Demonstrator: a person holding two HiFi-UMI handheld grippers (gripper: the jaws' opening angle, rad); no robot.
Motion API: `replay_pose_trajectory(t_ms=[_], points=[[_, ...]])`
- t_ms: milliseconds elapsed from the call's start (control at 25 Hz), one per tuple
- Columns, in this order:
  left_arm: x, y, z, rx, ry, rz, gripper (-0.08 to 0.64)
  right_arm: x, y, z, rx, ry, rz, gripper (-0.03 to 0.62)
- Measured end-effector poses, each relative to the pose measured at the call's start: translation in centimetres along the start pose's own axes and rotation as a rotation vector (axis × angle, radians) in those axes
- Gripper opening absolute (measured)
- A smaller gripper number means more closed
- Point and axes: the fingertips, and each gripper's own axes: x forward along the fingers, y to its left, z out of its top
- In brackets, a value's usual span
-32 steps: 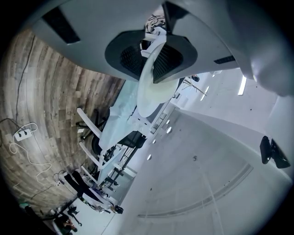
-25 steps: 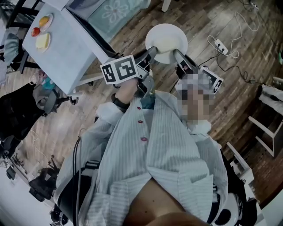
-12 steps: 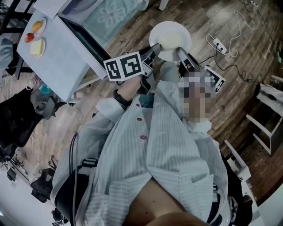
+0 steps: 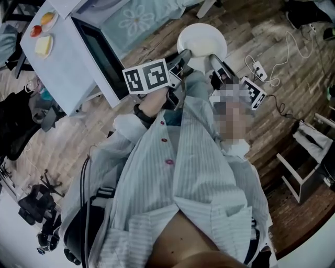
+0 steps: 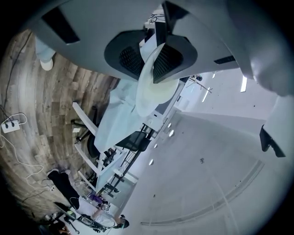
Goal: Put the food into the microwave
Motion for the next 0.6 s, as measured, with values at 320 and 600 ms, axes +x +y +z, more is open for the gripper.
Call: replay_pose_trajectory(t_ms=[320,600], points=[[4.0,-0.1,4.7,-0.045,-0.135,0.058,0.032,4.0,-1.8,5.5,-0.014,0.116,0.073,0.064],[6.6,-0.5,7.5,-0.089,-0.263,0.121,0.032,6.8,-2.2,9.6,-0.057,0.247,0.174,0.064]])
